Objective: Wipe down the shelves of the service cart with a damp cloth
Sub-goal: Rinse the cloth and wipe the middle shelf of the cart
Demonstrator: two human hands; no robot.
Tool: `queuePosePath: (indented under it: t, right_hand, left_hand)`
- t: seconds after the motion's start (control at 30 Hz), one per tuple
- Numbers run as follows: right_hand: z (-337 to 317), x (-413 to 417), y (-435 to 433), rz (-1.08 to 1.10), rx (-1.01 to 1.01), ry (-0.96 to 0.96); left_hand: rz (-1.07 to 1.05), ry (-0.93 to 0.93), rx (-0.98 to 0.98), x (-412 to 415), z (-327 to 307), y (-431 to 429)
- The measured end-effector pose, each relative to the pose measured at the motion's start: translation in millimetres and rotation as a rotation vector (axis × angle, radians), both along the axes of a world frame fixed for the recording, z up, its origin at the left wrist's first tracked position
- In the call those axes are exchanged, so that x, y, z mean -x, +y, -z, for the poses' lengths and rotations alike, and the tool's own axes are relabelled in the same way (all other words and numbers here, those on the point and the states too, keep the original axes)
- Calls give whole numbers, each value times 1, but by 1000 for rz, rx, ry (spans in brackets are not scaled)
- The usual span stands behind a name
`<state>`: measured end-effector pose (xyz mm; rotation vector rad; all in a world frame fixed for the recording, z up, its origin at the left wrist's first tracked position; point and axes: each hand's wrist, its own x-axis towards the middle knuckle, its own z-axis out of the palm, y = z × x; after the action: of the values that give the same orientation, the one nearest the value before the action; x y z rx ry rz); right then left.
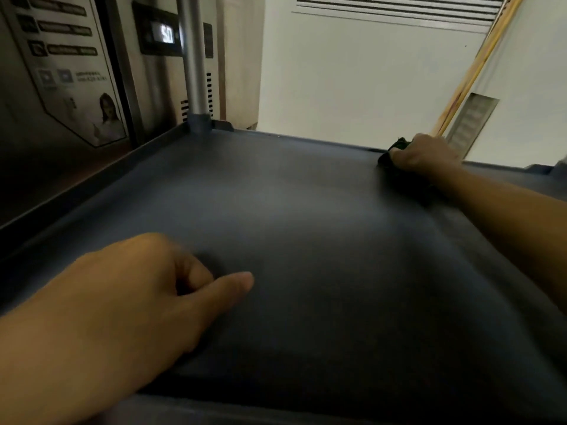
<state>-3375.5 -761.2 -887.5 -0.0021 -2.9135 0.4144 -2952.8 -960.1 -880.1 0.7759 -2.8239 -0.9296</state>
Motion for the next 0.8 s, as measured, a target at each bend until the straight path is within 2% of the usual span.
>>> queuePosePath:
  t: [0.07,0.13,0.2,0.27,0.3,0.4,0.47,0.6,0.8]
  right_hand:
    - [2,16,-12,-13,-4,3]
    - [2,21,-21,-16,-11,13]
    - [1,28,-28,-17,-16,22]
    - [0,33,-33,-11,-25,17]
    - [-1,34,-35,-13,-28,14]
    - [-5,32,-43,-20,-19,-2]
    - [-8,31,-50,-35,14,-19]
    - [-9,26,-75,-43,33,6]
    - [-4,2,-138,-105,26,76]
  left_hand:
    - [-50,-60,-307,11,-4,-2]
    - [-106,56,-387,20,-2,-14]
    - [-126,314,-141,23,7,-34]
    - [-130,416,125,26,12,-45]
    - [-89,392,196,29,13,-45]
    - [52,124,416,35,13,-32]
    - [118,21,496,37,14,-29]
    - [195,-78,537,36,15,-28]
    - [238,-131,605,37,14,-27]
